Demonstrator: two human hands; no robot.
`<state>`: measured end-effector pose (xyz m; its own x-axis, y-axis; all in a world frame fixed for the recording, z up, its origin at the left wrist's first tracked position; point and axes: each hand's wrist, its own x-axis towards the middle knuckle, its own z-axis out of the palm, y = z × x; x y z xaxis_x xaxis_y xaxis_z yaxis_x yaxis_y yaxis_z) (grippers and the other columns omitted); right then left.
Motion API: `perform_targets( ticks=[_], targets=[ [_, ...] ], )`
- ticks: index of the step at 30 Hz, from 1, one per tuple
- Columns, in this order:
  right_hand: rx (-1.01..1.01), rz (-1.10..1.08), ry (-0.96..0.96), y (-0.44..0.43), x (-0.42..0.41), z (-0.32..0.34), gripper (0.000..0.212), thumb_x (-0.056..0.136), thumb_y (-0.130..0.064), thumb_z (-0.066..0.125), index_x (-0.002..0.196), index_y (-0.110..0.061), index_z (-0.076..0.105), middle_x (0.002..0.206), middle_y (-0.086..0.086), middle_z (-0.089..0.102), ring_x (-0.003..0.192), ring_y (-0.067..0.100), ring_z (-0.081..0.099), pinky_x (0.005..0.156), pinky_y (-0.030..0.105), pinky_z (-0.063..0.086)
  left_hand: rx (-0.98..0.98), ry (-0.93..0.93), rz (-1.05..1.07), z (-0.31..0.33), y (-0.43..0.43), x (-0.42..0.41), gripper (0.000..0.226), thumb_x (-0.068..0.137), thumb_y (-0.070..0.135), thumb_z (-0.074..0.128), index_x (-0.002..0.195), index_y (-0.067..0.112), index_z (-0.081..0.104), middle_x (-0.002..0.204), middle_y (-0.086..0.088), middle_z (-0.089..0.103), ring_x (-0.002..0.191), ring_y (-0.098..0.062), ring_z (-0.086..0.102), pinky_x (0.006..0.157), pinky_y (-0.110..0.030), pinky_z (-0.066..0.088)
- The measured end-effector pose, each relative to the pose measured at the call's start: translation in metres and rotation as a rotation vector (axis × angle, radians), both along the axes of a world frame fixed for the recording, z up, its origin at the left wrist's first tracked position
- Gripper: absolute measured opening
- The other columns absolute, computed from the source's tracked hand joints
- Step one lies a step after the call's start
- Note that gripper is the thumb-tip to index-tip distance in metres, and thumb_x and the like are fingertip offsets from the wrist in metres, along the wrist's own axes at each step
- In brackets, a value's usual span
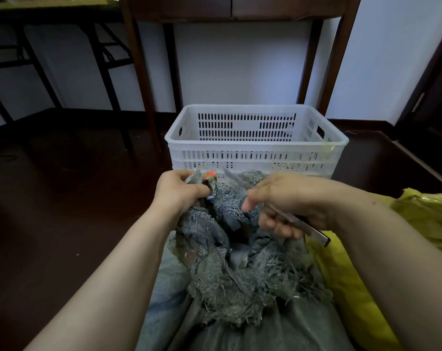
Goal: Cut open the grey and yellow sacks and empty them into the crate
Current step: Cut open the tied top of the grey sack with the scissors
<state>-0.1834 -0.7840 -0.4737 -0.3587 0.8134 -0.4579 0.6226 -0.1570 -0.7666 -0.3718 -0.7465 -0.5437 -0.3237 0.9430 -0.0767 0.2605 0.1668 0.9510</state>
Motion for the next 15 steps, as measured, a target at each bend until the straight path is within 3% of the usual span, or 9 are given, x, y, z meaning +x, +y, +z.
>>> perform_targets(
  ticks=[7, 15],
  targets=[
    [-0.133, 0.052, 0.068, -0.001, -0.013, -0.009, 0.029, 0.104, -0.03, 0.03, 0.093, -0.01, 0.049, 0.039, -0.002, 0.04, 0.024, 0.009, 0.031, 0.03, 0.01, 0.023, 0.051, -0.029, 0.029, 0.001, 0.001, 0.001, 0.055, 0.062, 0.004, 0.081, 0.114, 0.0, 0.064, 0.097, -0.019, 0.069, 0.081, -0.035, 0.069, 0.078, -0.052, 0.057],
    [-0.104, 0.0, 0.067, 0.003, -0.018, -0.016, 0.026, 0.103, -0.027, 0.031, 0.09, -0.013, 0.048, 0.038, -0.002, 0.041, 0.025, 0.008, 0.032, 0.031, 0.011, 0.024, 0.073, -0.046, 0.009, 0.003, -0.001, 0.002, 0.07, 0.054, 0.012, 0.084, 0.119, 0.002, 0.061, 0.105, -0.02, 0.067, 0.082, -0.033, 0.07, 0.078, -0.052, 0.057]
  ],
)
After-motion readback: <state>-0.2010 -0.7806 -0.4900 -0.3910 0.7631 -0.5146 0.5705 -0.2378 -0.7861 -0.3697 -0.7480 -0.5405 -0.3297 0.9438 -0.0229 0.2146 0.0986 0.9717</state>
